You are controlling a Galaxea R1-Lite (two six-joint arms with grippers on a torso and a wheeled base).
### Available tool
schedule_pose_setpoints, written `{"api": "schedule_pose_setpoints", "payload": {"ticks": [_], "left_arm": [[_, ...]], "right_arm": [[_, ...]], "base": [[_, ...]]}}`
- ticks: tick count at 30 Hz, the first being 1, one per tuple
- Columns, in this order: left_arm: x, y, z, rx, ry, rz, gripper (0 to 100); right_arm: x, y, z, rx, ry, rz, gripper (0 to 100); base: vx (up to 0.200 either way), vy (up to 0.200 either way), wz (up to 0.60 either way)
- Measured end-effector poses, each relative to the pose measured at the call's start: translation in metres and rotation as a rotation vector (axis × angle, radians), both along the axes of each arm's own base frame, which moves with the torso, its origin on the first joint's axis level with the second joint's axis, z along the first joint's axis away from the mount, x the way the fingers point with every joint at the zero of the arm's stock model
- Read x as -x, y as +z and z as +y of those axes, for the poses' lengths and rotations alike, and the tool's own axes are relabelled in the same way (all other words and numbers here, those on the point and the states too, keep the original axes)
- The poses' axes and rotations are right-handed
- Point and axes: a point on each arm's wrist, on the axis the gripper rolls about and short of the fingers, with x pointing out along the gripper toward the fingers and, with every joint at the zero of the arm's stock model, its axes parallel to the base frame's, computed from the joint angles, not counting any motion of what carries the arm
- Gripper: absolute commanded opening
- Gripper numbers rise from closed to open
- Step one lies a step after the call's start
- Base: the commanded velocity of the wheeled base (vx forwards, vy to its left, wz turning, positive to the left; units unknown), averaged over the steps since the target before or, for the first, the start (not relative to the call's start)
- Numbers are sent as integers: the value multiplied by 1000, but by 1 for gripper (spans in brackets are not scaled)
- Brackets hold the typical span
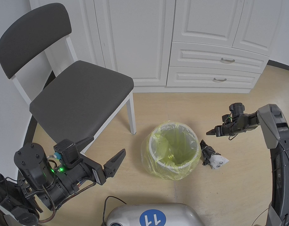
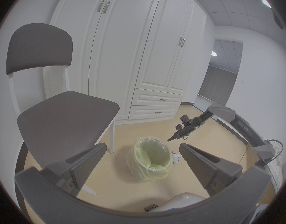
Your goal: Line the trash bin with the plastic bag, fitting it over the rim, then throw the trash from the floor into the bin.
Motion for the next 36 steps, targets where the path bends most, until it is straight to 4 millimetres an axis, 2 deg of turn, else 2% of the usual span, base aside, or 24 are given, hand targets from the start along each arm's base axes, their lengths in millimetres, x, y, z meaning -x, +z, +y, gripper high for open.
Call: {"api": "schedule_pose_setpoints", "payload": {"ticks": [4,9,15,19,24,36], "left_arm": [[-1,-2,-1,-5,0,5,100],[-2,-3,-1,-10,0,11,100],[-2,-4,-1,-11,3,13,100],[-2,-3,-1,-11,5,11,100],[-1,-3,0,-18,8,4,100],[0,2,2,-8,12,-14,100]], "right_arm": [[-14,-36,-3,-11,-39,-10,100],[-26,-68,-6,-5,-60,-121,100],[-22,-112,-8,23,-74,-89,100],[-15,-132,-10,69,-78,-18,100],[-6,-145,-12,104,-92,90,100],[0,-151,-13,110,-90,164,100]], "base": [[0,0,0],[0,0,0],[0,0,0],[0,0,0],[0,0,0],[0,0,0]]}}
